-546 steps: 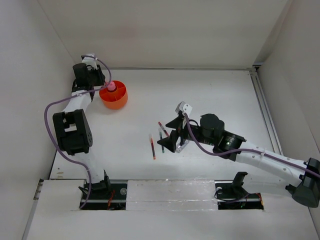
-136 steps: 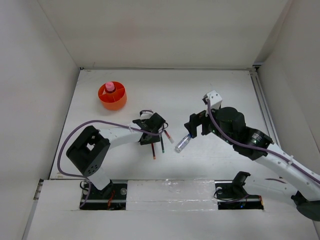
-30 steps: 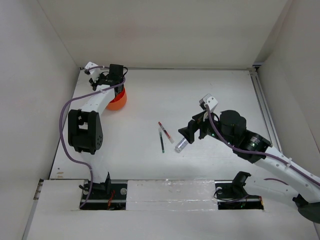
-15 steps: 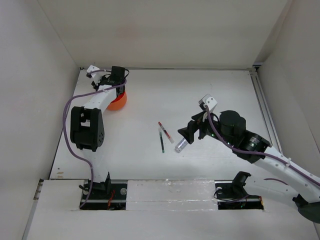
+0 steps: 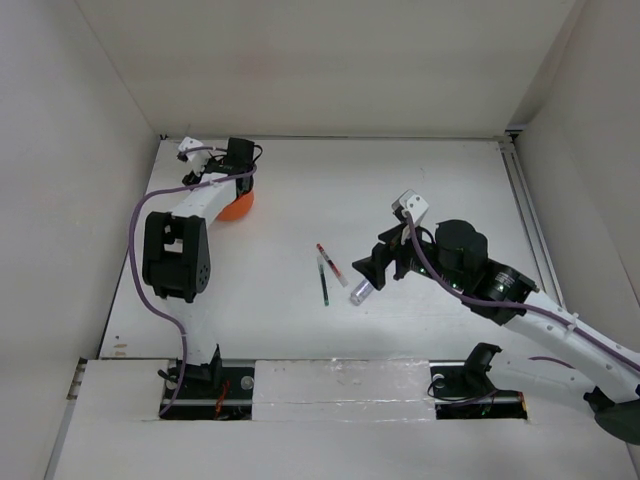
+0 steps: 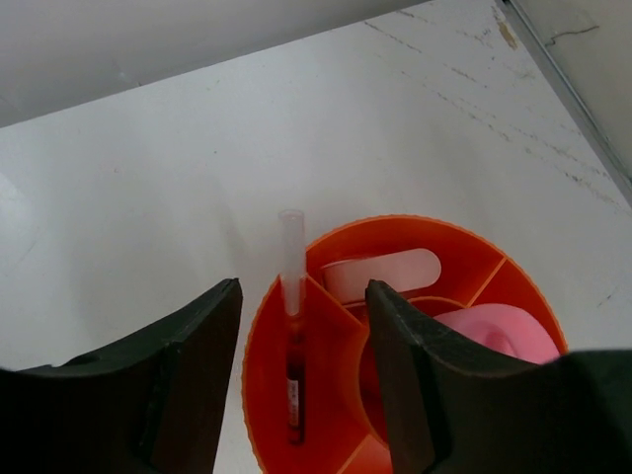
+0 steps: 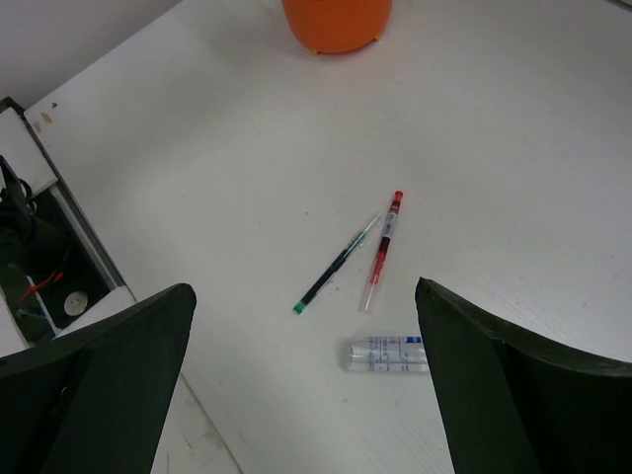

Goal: Sort the stationery into containers
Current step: Place the pen in the storage box, then pick up the pen from the center of the board.

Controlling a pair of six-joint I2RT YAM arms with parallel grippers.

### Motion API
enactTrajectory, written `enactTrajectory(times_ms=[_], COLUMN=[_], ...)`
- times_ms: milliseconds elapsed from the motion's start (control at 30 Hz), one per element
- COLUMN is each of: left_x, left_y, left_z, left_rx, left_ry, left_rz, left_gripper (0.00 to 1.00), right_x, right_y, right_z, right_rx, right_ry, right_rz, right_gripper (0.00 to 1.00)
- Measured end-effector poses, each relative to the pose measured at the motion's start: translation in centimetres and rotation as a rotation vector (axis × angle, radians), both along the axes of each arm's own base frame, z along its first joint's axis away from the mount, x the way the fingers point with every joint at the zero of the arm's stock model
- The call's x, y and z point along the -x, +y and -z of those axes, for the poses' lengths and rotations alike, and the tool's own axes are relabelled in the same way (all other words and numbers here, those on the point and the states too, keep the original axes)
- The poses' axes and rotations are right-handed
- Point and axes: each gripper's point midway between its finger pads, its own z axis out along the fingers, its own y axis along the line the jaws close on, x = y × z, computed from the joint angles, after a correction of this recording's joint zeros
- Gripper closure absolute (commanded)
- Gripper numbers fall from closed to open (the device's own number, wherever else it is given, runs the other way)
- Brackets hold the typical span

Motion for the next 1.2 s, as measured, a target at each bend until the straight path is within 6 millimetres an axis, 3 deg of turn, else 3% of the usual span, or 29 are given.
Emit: enactTrajectory(times_ms=[67, 167, 200, 233, 300, 500, 600, 700, 800, 967, 1067, 1133, 1200], left_x=[0.1, 0.4, 0.5, 0.6, 1.3, 4.8, 6.7, 7.9, 8.8, 11.3, 14.6, 16.9, 18.8], left_y=[-0.4, -0.7, -1.0, -1.4, -2.7, -8.4, -8.3, -7.6, -9.7, -19.5, -25.3, -27.8, -29.0], left_z=[0.2, -0.1, -0.3, -0.7, -2.2, -10.1, -11.7, -10.4, -7.4, -3.3, -0.2, 1.9, 3.7], left_rx=[0.000, -0.005, -0.004, -0.005, -0.007, 0.024, 0.056, 0.066, 0.081, 0.152, 0.182, 0.192, 0.202], left_ry=[0.007, 0.014, 0.013, 0.012, -0.004, -0.161, -0.196, -0.143, -0.059, 0.062, 0.156, 0.222, 0.283], left_rz=[0.008, 0.014, 0.022, 0.032, 0.059, 0.179, 0.172, 0.167, 0.240, 0.516, 0.690, 0.769, 0.814], left_gripper=[0.46, 0.31, 0.26, 0.11, 0.00, 0.00, 0.00, 0.00, 0.00, 0.00, 0.00, 0.00, 0.00], right_x=[0.0, 0.0, 0.1, 0.1, 0.1, 0.2, 0.2, 0.3, 0.2, -0.2, -0.2, -0.1, -0.1], right_y=[0.1, 0.2, 0.2, 0.2, 0.3, 0.3, 0.4, 0.4, 0.4, -0.5, -1.8, -2.6, -3.3], right_z=[-0.1, -0.1, -0.1, -0.1, -0.2, -0.2, -0.2, -0.2, -0.3, -0.5, -1.2, -2.2, -3.1], right_rx=[-0.003, -0.004, -0.004, -0.004, -0.006, -0.009, -0.010, -0.011, -0.011, -0.007, -0.007, -0.016, -0.029], right_ry=[-0.002, -0.004, -0.004, -0.004, -0.005, -0.005, -0.004, -0.004, -0.005, -0.009, -0.014, -0.027, -0.043], right_rz=[-0.005, -0.009, -0.011, -0.012, -0.015, -0.021, -0.026, -0.028, -0.027, 0.028, 0.077, 0.107, 0.129], right_gripper=[0.01, 0.01, 0.01, 0.01, 0.01, 0.01, 0.01, 0.01, 0.01, 0.01, 0.01, 0.01, 0.01])
